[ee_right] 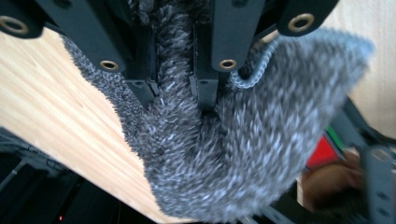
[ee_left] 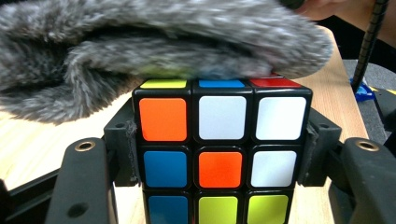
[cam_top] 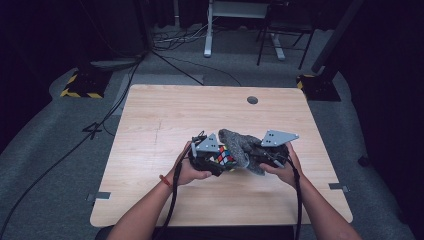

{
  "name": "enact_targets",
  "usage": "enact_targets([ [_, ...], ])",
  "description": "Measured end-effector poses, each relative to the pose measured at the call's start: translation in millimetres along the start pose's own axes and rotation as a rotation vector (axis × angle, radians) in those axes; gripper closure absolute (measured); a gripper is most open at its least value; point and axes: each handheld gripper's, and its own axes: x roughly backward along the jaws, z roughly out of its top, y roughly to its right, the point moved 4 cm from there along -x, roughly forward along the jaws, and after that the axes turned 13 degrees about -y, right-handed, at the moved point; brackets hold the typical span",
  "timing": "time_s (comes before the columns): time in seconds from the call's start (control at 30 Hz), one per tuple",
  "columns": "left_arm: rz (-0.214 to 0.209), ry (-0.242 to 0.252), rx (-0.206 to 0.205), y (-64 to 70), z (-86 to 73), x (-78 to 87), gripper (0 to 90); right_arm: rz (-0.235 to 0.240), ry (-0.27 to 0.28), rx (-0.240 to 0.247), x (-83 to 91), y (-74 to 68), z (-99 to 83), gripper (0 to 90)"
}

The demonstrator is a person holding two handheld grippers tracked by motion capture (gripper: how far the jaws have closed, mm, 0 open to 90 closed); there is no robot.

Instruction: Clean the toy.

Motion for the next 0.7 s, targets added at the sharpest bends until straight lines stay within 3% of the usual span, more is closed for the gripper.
enact_targets([
  [0.27,0.007,-0.029,-0.007,0.9,-1.1,-6.1,33.7,0.027,0.034,0.01,3.7,-10.0,7.4,75.1],
  [0.37,0.006,-0.028,-0.014,1.7,-0.6,-5.5,33.7,0.015,0.022,0.028,3.6,-11.0,7.6,75.1],
  [0.47,0.012,-0.028,-0.02,2.4,-0.6,-4.2,33.7,-0.014,-0.019,0.036,0.0,-6.2,2.6,75.2],
  [0.6,-0.001,0.012,-0.012,2.4,0.0,2.2,33.7,-0.049,-0.074,0.015,-6.4,6.4,-10.0,75.3],
  [0.7,0.002,0.031,-0.008,1.9,1.2,5.5,33.7,-0.048,-0.083,-0.008,-7.9,12.1,-15.6,75.3],
])
